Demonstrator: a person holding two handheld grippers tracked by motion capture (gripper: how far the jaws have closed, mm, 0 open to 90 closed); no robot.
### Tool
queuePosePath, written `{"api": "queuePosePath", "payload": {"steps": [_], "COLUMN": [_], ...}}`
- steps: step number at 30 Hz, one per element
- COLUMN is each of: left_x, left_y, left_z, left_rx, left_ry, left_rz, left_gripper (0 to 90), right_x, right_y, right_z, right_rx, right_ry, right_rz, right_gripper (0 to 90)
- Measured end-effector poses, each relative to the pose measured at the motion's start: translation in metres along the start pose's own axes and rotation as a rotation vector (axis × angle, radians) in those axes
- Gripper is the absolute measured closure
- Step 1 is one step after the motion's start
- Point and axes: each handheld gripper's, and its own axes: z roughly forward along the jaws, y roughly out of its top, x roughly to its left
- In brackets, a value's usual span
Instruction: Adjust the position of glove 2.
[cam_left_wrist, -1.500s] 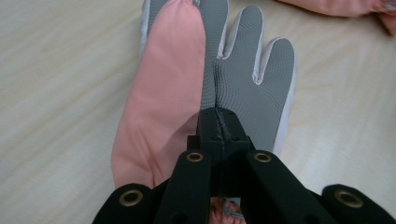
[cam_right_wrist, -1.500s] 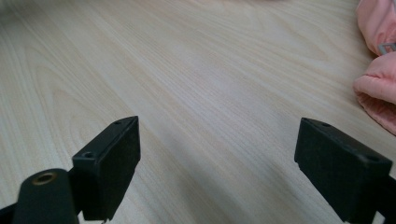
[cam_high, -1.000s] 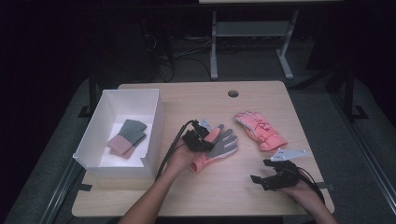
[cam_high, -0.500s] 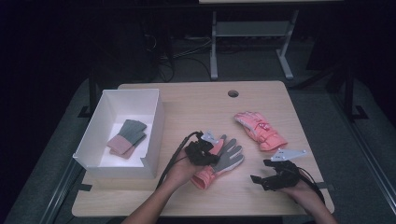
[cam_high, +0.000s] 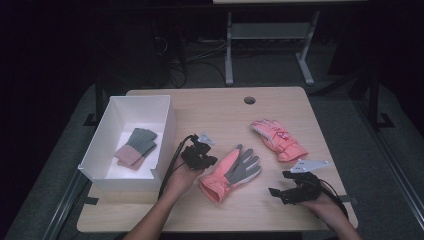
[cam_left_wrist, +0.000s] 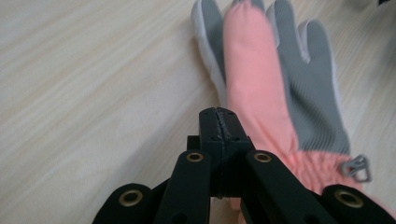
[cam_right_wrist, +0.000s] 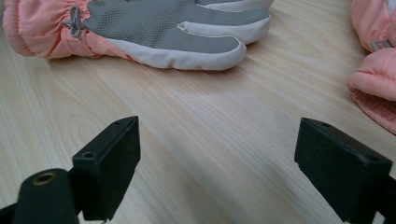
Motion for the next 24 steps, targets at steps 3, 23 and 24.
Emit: {"api": "queuePosePath", "payload": {"steps": [3,23,24], "left_x": [-0.002,-0.032,-0.032], "left_y": [-0.008,-0.030,-0.030], "left_z": [-0.001,-0.006,-0.006], "left_rx": [0.005,0.032,0.032], "left_ry": [-0.019,-0.165,-0.165], "left_rz": [-0.006,0.053,0.053], "left_gripper": [89.8,89.7,89.7], "right_x": [-0.001,0.001,0.001], "right_y": [0.000,0.002,0.002], "right_z": [-0.001,-0.012,-0.012], "right_rx": [-0.005,-0.007,-0.007], "right_ry": [-0.001,-0.042,-0.042], "right_rz": [0.001,0.004,0.004], "right_gripper": [14.0,13.9,13.9]}}
